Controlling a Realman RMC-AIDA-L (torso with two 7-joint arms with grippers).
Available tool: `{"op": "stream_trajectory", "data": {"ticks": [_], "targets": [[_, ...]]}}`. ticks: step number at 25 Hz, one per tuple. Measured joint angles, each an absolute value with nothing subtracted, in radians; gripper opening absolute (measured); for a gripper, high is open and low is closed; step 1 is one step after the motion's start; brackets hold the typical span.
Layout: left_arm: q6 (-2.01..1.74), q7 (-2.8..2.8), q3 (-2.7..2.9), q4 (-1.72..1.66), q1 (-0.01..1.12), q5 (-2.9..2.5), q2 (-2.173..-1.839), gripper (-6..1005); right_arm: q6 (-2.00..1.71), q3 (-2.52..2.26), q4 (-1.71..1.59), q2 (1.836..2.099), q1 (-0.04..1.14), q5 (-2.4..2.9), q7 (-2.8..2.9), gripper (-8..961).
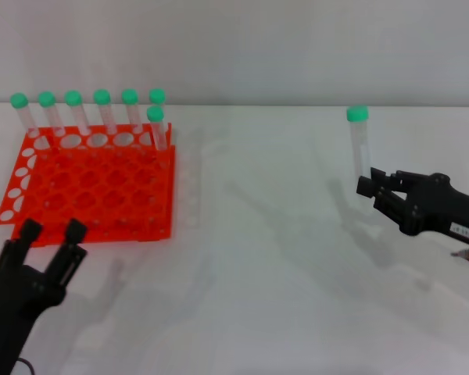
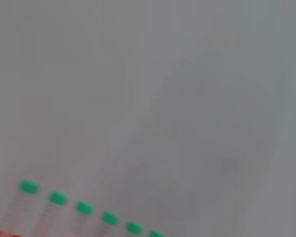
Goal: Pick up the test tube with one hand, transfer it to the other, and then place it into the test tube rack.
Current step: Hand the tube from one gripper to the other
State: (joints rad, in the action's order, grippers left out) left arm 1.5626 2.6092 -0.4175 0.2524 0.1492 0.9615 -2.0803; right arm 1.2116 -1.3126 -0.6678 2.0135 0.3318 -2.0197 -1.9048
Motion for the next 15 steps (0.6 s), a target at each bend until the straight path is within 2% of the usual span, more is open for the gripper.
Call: {"op": "stream_trajectory", "data": {"ticks": [6,15], "targets": [[1.595,2.609,-0.417,0.214,0.189,0.768,-2.077,802,1.386,-1.322,-0.395,2.023,0.36,-2.175,-2.272,188],[1.625,2.614,-0.417,0.177,0.264,0.537,-2.08,799,1.414,-1.412,-0.253,2.028,0.366,-2.183,-2.446,188]]}}
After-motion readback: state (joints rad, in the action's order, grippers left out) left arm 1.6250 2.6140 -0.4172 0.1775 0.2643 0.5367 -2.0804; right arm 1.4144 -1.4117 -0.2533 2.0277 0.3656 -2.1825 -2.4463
